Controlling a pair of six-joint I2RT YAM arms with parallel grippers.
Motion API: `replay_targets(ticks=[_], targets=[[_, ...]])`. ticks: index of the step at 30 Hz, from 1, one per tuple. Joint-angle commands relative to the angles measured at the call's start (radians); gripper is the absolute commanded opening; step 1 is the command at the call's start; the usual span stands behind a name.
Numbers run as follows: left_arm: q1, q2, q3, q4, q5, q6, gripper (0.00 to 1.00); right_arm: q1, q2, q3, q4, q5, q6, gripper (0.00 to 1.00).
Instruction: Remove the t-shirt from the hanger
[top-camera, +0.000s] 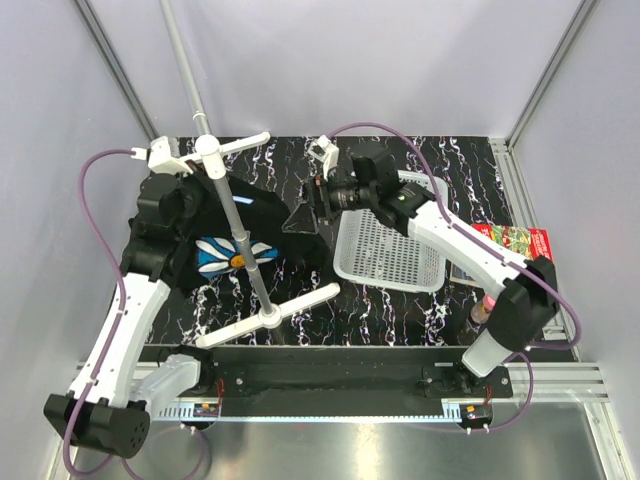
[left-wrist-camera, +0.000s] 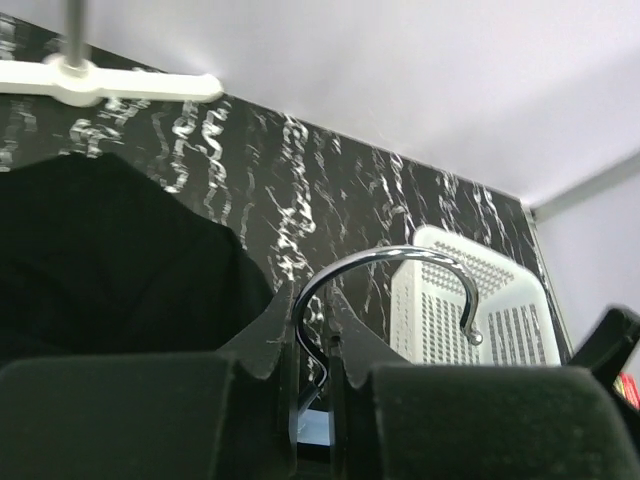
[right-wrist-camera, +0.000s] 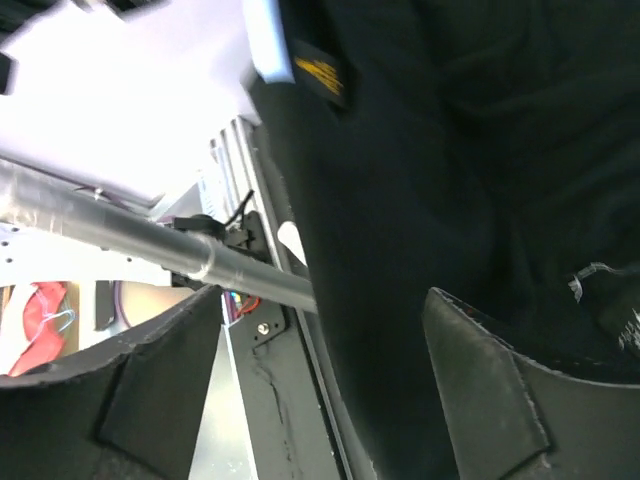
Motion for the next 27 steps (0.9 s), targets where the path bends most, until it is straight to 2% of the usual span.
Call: replay_targets(ticks=[1, 7, 11, 17, 20, 21, 24, 25, 27], targets=[[0.002, -0.087, 0.074, -0.029, -0.157, -0.04, 0.0, 0.007, -0.098, -0.074, -0.003, 0.131, -0.031, 0.93], [0.004, -0.147, 0.082, -0.104, -0.246, -0.065, 0.0, 0.007, -0.147, -0.172, 0.039, 0.164, -0.017, 0.95], [0.004, -0.185, 0.071, -0.132, -0.286, -0.109, 0.0, 0.007, -0.173, -0.261, 0.125, 0.173, -0.011, 0.89], [0.004, -0.248, 0.039, -0.144, -0.323, -0.172, 0.0, 0.007, -0.19, -0.321, 0.23, 0.133, 0.009, 0.61], [0.004, -0.274, 0.026, -0.144, -0.33, -0.198, 0.0, 0.007, -0.19, -0.342, 0.291, 0.115, 0.032, 0.44], [0.004, -0.28, 0.022, -0.143, -0.333, -0.211, 0.0, 0.005, -0.184, -0.341, 0.293, 0.113, 0.038, 0.3], [0.004, -0.303, 0.005, -0.14, -0.346, -0.223, 0.0, 0.007, -0.182, -0.335, 0.294, 0.128, 0.055, 0.18], [0.004, -0.309, 0.0, -0.141, -0.35, -0.223, 0.0, 0.008, -0.184, -0.333, 0.297, 0.139, 0.061, 0.08], [0.004, -0.335, -0.024, -0.141, -0.385, -0.237, 0.0, 0.007, -0.196, -0.332, 0.296, 0.189, 0.079, 0.01]])
